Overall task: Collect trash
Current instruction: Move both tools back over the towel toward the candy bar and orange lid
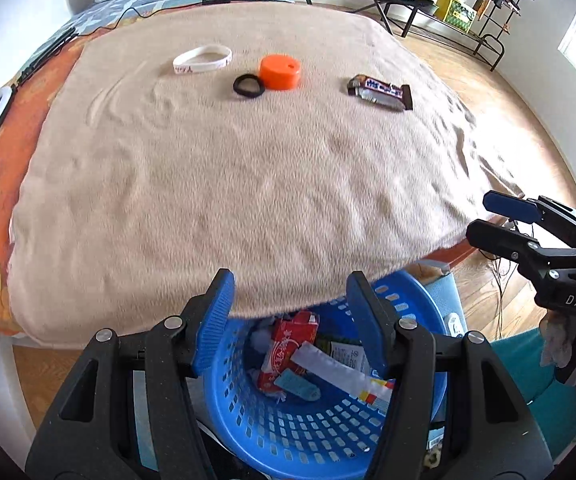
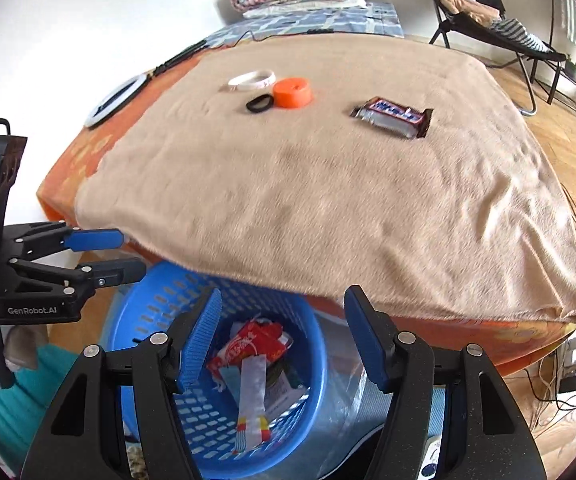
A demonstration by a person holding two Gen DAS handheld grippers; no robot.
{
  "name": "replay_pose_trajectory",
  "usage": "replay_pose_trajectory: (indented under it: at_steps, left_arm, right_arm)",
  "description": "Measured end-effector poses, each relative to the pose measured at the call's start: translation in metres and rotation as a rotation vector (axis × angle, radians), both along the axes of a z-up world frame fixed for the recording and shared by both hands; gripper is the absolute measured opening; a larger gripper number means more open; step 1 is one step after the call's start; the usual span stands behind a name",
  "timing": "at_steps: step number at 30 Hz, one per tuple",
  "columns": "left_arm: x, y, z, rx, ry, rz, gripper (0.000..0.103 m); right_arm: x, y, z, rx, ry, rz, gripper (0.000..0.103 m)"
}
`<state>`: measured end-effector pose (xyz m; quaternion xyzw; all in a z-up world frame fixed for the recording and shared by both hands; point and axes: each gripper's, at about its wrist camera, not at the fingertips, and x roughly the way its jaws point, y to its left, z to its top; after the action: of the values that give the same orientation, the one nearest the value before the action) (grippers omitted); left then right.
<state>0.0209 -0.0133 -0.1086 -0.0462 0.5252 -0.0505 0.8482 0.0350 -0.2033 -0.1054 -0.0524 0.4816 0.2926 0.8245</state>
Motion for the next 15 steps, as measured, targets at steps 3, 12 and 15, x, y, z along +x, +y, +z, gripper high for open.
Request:
replay_pose_trajectory:
  at_steps: [3,12,15]
  left_arm:
    - [0.022,0.003,0.01,0.005,-0.021,0.001,0.06]
    - [0.082,0.008,0.019,0.01,-0.049,0.005,0.06]
    - [0.102,0.006,0.019,0.02,-0.061,0.004,0.06]
  right_arm:
    - [0.02,-0.008,0.012,0.019,-0.021,-0.044,0.063]
    - [0.091,-0.038,0.034,0.06,-0.026,-0.181,0.073]
    - [0.116,-0.043,0.03,0.068,0.0,-0.218,0.073]
